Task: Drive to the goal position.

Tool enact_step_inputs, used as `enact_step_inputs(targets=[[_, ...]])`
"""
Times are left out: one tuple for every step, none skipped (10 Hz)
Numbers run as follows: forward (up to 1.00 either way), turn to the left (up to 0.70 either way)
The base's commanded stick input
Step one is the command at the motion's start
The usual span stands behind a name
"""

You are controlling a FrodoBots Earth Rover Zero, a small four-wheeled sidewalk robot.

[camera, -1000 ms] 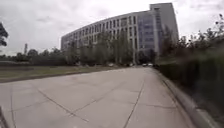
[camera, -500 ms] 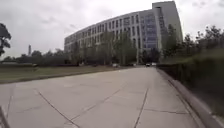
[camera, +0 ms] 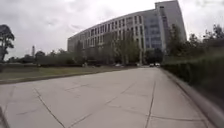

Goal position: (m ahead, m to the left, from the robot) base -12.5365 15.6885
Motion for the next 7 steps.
enact_step_inputs(targets=[[0.03, 0.0], [0.0, 0.0], [0.0, 0.0], [0.0, -0.35], [0.0, -0.45], [0.0, -0.45], [0.0, -0.45]])
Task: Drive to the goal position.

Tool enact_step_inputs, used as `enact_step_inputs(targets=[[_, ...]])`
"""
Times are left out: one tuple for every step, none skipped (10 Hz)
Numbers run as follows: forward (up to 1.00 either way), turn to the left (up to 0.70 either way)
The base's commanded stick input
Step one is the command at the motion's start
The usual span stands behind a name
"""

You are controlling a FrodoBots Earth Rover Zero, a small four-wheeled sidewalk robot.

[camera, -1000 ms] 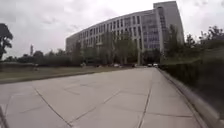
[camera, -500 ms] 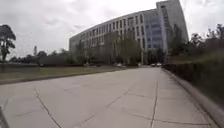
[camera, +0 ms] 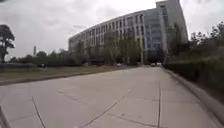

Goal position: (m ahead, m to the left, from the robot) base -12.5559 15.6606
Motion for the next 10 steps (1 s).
enact_step_inputs(targets=[[0.0, -0.45], [0.0, -0.45], [0.0, -0.45], [0.0, -0.45], [0.0, -0.45], [0.0, -0.45], [0.0, -0.45], [0.0, -0.45], [0.0, -0.45], [0.0, -0.45]])
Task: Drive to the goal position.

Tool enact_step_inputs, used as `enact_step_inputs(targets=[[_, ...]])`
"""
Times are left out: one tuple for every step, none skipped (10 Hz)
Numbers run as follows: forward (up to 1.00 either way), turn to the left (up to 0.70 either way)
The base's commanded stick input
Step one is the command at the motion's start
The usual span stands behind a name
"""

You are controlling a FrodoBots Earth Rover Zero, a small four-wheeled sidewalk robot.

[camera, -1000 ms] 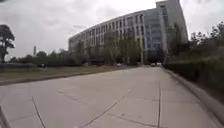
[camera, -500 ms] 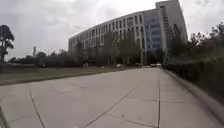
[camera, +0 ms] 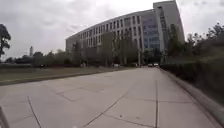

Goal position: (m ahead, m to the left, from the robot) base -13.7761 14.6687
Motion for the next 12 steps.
enact_step_inputs(targets=[[0.0, -0.45], [0.0, -0.45], [0.0, -0.45], [0.0, -0.45], [0.0, -0.45], [0.0, -0.45], [0.0, -0.45], [0.0, -0.45], [0.0, -0.45], [0.0, -0.45], [0.0, -0.45], [0.0, -0.45]])
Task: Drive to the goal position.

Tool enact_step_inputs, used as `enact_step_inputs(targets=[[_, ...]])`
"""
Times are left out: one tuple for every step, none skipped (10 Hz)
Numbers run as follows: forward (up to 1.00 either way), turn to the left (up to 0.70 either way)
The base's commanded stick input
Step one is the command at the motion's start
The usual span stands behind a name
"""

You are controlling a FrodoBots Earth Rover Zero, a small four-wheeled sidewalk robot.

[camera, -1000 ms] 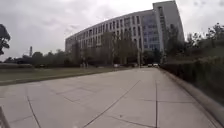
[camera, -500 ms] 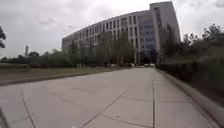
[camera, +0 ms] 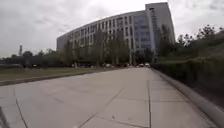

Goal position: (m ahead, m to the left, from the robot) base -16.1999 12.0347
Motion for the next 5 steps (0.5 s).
enact_step_inputs(targets=[[0.0, -0.45], [0.0, -0.45], [0.0, -0.45], [0.0, -0.45], [0.0, -0.45]])
